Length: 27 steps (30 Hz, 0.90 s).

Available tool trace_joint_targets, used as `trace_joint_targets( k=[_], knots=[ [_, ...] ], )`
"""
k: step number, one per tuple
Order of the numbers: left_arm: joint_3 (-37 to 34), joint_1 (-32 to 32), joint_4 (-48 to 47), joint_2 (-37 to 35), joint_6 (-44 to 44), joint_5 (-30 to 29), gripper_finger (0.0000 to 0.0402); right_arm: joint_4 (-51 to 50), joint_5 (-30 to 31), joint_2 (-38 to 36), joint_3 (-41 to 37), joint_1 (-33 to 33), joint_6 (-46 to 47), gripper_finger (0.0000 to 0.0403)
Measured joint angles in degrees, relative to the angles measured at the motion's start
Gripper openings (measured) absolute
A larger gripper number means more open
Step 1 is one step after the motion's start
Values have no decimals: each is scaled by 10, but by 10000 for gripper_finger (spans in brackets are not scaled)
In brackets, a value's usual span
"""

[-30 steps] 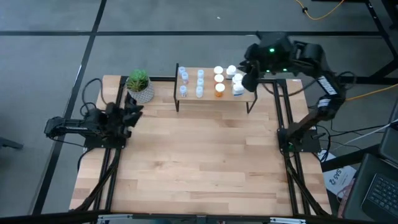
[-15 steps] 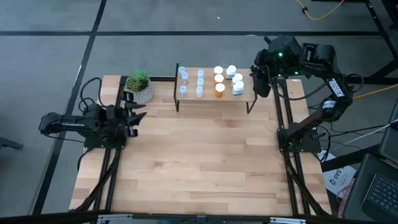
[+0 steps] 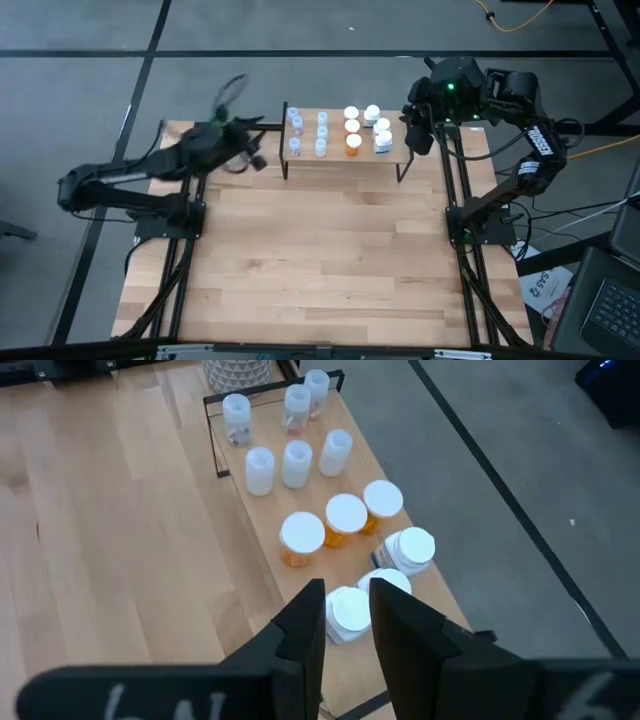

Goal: Pick and place medicine bottles onto shelf by color
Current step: Adjust the pill bottles on the shelf

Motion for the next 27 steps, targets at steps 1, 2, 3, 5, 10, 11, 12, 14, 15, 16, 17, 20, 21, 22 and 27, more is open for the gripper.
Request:
trace_joint_targets(
  k=[1, 2, 3, 5, 10, 11, 12, 14, 15, 16, 17, 20, 21, 22, 27],
  knots=[
    [36, 16, -39, 34, 9, 6, 121, 0, 0, 0, 0, 0, 1, 84],
    [68, 32, -70, 63, 23, 7, 121, 0, 0, 0, 0, 0, 6, 84],
    [97, 50, -92, 91, 37, 2, 121, 0, 0, 0, 0, 0, 15, 84],
    [157, 85, -107, 140, 55, -16, 121, -1, 0, 0, 0, 0, 29, 84],
    [286, 193, -188, 207, 98, 79, 121, -3, 0, 0, 0, 0, 45, 84],
    [315, 218, -232, 219, 97, 143, 121, -4, 0, 0, 0, 0, 44, 84],
    [344, 245, -280, 233, 90, 214, 121, -5, 0, 0, 0, 0, 44, 84],
    [391, 303, -384, 264, 89, 352, 120, -5, 0, 0, 0, 0, 44, 84],
    [409, 329, -421, 281, 91, 403, 119, -5, 0, 0, 0, 0, 44, 84],
    [424, 351, -445, 300, 98, 440, 117, -5, 0, 0, 0, 0, 44, 84],
    [433, 368, -459, 317, 108, 469, 114, -5, 0, 0, 0, 0, 44, 84],
    [439, 404, -456, 355, 126, 479, 108, -5, 0, 0, 0, 0, 47, 84],
    [440, 409, -452, 360, 124, 461, 108, -5, 0, 0, 0, 0, 53, 84],
    [441, 411, -451, 365, 117, 438, 108, -5, 0, 0, 0, 0, 59, 84],
    [442, 407, -458, 391, 176, 392, 103, -7, 0, 0, 0, 0, 58, 84]
  ],
)
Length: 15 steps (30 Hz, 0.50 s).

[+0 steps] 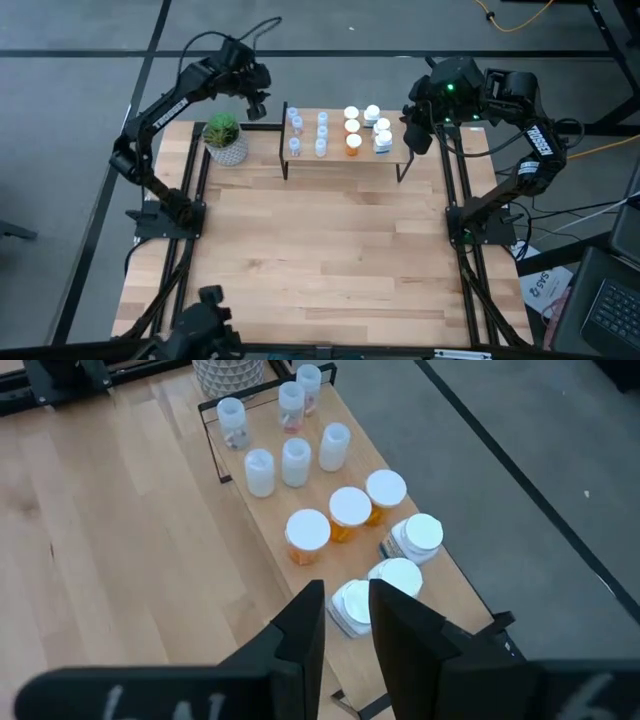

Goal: Pick and place medicine bottles onto shelf by color
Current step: Adjust the pill bottles on the shelf

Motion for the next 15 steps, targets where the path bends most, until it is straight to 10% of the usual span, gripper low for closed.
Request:
trace_joint_targets(
  k=[15],
  knots=[
    [0, -61, -31, 65, 47, -3, 8, 0, 0, 0, 0, 0, -19, 84]
  ],
)
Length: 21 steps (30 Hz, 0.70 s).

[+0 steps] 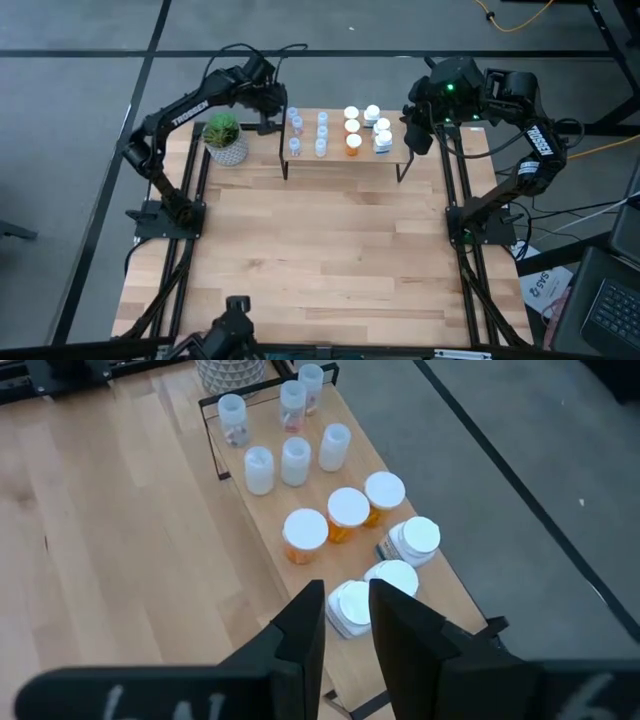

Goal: Pick and place medicine bottles onto shelf by color
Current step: Adjust the pill bottles on the shelf

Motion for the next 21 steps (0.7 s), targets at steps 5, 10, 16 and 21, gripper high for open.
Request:
trace_joint_targets(
  k=[5, 10, 16, 21],
  knots=[
    [0, -14, -24, 1, 0, -1, 2, 0, 0, 0, 0, 0, -11, 84],
    [0, -28, -8, 1, 0, -4, 1, 0, 0, 0, 0, 0, -11, 84],
    [0, -31, -3, 1, -1, -6, 1, 0, 0, 0, 0, 0, -11, 84],
    [0, -28, -3, 1, -5, -4, 1, 0, 0, 0, 0, 0, -13, 84]
  ],
)
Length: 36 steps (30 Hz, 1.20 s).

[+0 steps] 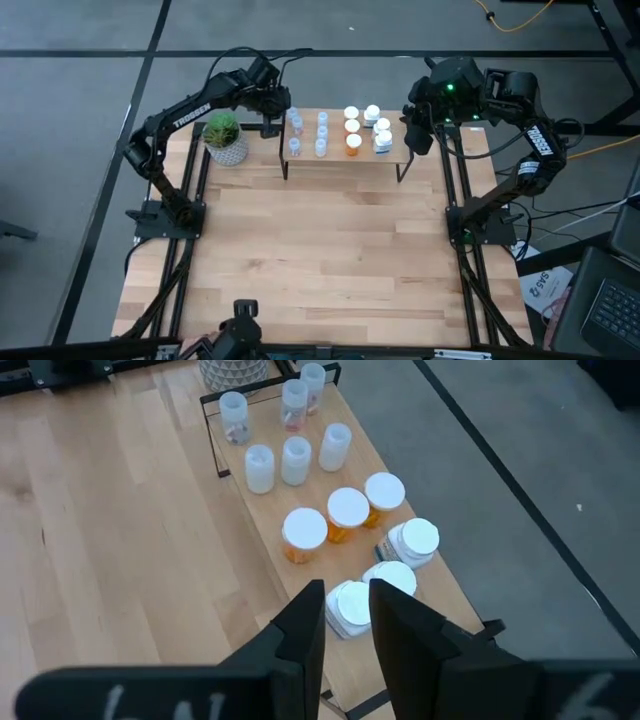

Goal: Pick and place medicine bottles onto shelf by color
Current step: Adjust the pill bottles on the shelf

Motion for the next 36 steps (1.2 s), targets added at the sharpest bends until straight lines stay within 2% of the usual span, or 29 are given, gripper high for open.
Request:
trace_joint_targets(
  k=[11, 19, 36],
  knots=[
    [0, 0, 19, 41, -5, -25, 2, -3, 0, 0, 0, 0, 0, 84],
    [0, -8, 45, 41, -5, -25, 2, -10, 0, 0, 0, 0, 0, 84],
    [0, -12, 30, 41, -15, -44, 1, -14, 0, 0, 0, 0, 3, 84]
  ],
)
